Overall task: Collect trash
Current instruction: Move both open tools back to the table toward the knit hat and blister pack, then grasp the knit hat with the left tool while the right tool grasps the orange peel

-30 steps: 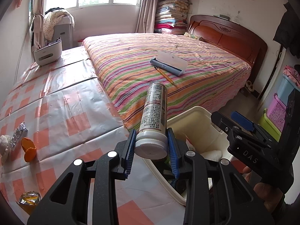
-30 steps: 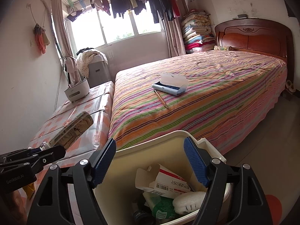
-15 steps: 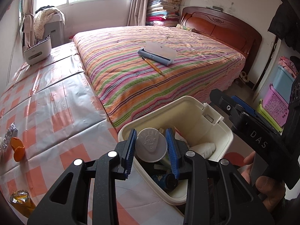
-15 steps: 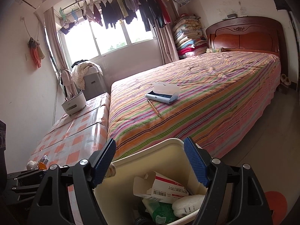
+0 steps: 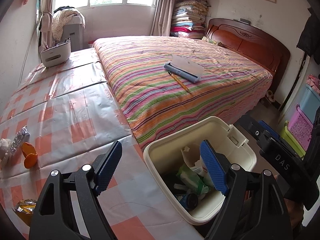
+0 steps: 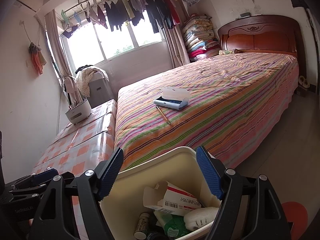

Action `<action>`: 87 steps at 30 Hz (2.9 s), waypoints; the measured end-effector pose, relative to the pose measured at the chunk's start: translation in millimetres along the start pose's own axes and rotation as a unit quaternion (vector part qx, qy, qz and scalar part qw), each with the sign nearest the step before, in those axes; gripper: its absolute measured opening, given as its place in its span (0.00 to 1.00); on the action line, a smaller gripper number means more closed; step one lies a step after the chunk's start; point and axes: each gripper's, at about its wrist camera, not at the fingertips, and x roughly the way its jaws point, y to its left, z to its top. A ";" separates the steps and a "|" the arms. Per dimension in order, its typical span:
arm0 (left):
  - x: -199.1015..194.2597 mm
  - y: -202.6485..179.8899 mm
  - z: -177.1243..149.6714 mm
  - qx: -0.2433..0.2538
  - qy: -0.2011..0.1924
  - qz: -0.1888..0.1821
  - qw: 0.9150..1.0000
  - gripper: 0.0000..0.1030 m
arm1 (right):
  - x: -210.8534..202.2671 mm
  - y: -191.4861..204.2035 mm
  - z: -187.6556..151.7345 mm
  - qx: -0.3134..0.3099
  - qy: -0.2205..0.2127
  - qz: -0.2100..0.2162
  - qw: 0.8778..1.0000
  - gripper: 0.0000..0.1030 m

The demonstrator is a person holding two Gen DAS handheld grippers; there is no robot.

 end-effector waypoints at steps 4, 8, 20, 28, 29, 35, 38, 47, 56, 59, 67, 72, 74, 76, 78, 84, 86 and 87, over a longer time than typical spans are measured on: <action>-1.8 8.2 0.6 -0.011 -0.001 0.008 1.000 0.77 | 0.5 2.9 -1.0 -0.002 0.002 0.003 1.000 0.71; -2.8 14.3 -0.4 -0.017 0.002 0.010 1.000 0.77 | 2.0 8.1 -2.4 -0.007 0.007 0.010 1.000 0.71; -14.4 45.6 2.5 -0.047 -0.005 0.036 0.998 0.84 | 5.0 28.9 -8.0 -0.024 0.022 0.036 0.999 0.71; -29.0 80.6 2.9 -0.080 -0.015 0.059 0.995 0.85 | 9.4 58.1 -15.6 -0.044 0.041 0.065 0.996 0.71; -30.6 85.1 2.2 -0.084 -0.014 0.061 0.994 0.85 | 10.0 63.0 -16.8 -0.047 0.043 0.069 0.996 0.71; -39.0 114.1 -4.2 -0.112 -0.007 0.077 0.991 0.85 | 14.4 89.7 -25.2 -0.068 0.058 0.091 0.992 0.71; -43.7 131.7 -7.7 -0.124 -0.006 0.090 0.988 0.85 | 18.1 99.3 -29.0 -0.073 0.066 0.098 0.990 0.71; -60.8 208.7 -21.4 -0.195 -0.006 0.141 0.971 0.85 | 29.1 130.0 -40.2 -0.092 0.083 0.112 0.986 0.71; -75.9 289.1 -42.2 -0.285 0.004 0.176 0.942 0.85 | 47.3 170.1 -47.7 -0.117 0.108 0.137 0.978 0.71; -80.2 307.4 -45.5 -0.301 0.006 0.183 0.936 0.85 | 54.8 190.9 -47.9 -0.137 0.115 0.152 0.972 0.71; -73.3 346.5 -46.2 -0.320 0.025 0.196 0.927 0.85 | 84.3 248.3 -57.4 -0.180 0.169 0.209 0.946 0.71; -62.9 364.8 -45.4 -0.330 0.040 0.195 0.923 0.85 | 103.7 281.1 -63.9 -0.203 0.199 0.232 0.930 0.71; -58.5 371.1 -45.1 -0.334 0.045 0.195 0.921 0.85 | 111.9 292.8 -66.4 -0.210 0.211 0.240 0.924 0.71; -54.0 377.3 -44.7 -0.336 0.050 0.196 0.920 0.85 | 120.0 303.1 -68.9 -0.217 0.222 0.244 0.919 0.71; -49.2 382.8 -44.9 -0.339 0.055 0.196 0.918 0.85 | 128.0 313.0 -72.3 -0.223 0.233 0.248 0.913 0.71; -36.4 395.2 -46.0 -0.349 0.068 0.191 0.915 0.85 | 147.4 337.7 -82.8 -0.248 0.257 0.246 0.901 0.71; -34.3 397.9 -46.2 -0.351 0.067 0.191 0.914 0.85 | 152.3 343.3 -84.9 -0.253 0.262 0.245 0.898 0.71; -33.1 398.6 -46.1 -0.352 0.068 0.194 0.913 0.85 | 155.0 345.7 -86.1 -0.256 0.265 0.245 0.897 0.71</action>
